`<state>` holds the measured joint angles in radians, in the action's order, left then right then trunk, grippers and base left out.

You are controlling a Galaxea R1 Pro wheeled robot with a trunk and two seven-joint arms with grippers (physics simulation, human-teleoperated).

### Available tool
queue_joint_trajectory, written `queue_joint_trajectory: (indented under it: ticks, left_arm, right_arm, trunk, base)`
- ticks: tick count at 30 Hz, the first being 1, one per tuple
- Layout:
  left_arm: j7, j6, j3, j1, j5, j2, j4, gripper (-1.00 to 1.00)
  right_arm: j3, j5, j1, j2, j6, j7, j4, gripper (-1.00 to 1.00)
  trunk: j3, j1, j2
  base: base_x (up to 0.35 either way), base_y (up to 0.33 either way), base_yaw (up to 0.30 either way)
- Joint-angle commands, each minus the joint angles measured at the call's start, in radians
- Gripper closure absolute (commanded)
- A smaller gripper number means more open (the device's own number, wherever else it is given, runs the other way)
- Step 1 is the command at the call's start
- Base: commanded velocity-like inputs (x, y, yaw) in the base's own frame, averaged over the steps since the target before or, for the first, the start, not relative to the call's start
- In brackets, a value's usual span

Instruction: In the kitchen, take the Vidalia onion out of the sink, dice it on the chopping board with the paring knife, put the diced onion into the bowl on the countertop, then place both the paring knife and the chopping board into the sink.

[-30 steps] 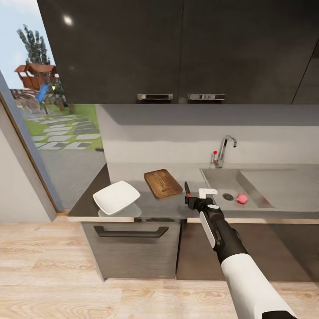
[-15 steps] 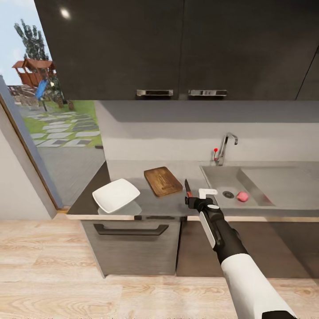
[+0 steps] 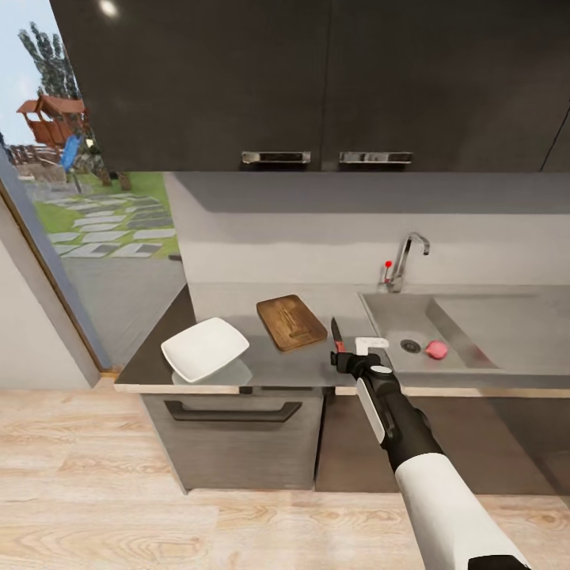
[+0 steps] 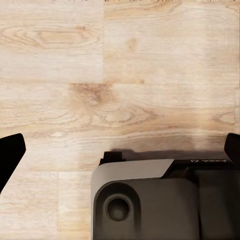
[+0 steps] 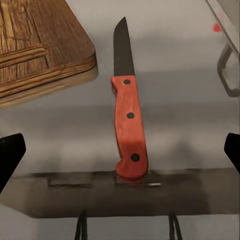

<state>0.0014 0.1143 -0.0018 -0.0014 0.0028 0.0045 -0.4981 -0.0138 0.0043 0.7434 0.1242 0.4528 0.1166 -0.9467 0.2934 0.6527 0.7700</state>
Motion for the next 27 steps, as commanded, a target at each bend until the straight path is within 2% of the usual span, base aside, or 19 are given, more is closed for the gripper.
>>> queue_joint_trajectory:
  ticks: [1, 6, 27]
  left_arm:
    - [0.0, 0.002, 0.0, 0.0, 0.0, 0.0, 0.0, -1.0]
    - [0.0, 0.002, 0.0, 0.0, 0.0, 0.0, 0.0, -1.0]
    - [0.0, 0.002, -0.001, 0.0, 0.0, 0.0, 0.0, -1.0]
  right_arm:
    - [-0.002, 0.0, 0.001, 0.0, 0.006, 0.005, -0.001, -1.0]
    - [-0.001, 0.0, 0.001, 0.0, 0.006, 0.005, -0.001, -1.0]
    - [-0.002, 0.0, 0.001, 0.0, 0.006, 0.003, -0.001, -1.0]
  trunk:
    - [0.003, 0.0, 0.001]
    - [0.011, 0.0, 0.001]
    - [0.044, 0.0, 0.001]
  base:
    - [0.201, 0.0, 0.0]
    - [0.161, 0.0, 0.0]
    - [0.005, -0.006, 0.0]
